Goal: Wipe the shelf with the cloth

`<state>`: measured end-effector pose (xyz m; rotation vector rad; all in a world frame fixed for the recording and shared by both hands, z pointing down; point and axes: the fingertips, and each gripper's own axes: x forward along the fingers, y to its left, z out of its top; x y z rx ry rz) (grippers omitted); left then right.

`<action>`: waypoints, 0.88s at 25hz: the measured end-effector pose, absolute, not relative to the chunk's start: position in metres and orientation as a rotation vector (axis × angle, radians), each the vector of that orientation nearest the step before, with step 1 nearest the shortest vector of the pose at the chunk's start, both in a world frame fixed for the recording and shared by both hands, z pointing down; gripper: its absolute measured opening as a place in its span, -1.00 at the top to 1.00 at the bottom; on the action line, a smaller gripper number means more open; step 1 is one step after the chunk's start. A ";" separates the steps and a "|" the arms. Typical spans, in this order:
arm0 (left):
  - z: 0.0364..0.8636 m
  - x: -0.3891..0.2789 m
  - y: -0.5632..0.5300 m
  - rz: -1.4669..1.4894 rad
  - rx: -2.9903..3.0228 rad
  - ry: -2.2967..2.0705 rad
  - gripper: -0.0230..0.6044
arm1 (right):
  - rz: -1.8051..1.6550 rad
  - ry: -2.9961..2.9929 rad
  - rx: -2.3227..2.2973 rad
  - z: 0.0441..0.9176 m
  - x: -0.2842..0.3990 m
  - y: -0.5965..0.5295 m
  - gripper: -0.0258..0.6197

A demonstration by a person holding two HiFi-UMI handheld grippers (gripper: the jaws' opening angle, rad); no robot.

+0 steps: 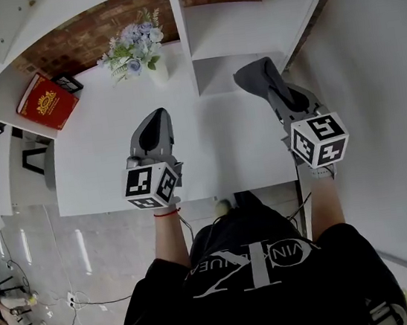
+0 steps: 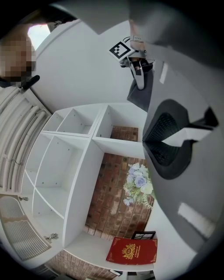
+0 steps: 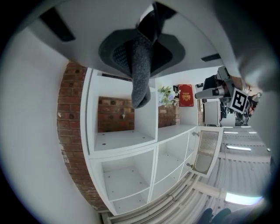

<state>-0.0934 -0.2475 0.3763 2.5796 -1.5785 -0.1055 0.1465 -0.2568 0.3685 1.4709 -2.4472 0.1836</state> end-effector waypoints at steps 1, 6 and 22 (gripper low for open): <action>0.375 -0.094 -0.247 -0.110 2.580 -1.583 0.89 | 0.182 -2.452 1.484 0.366 0.149 -0.256 0.73; 0.366 -0.099 -0.244 -0.128 2.589 -1.602 0.89 | 0.158 -2.457 1.536 0.357 0.158 -0.249 0.73; 0.352 -0.111 -0.231 -0.163 2.590 -1.647 0.89 | 0.117 -2.439 1.662 0.339 0.179 -0.235 0.73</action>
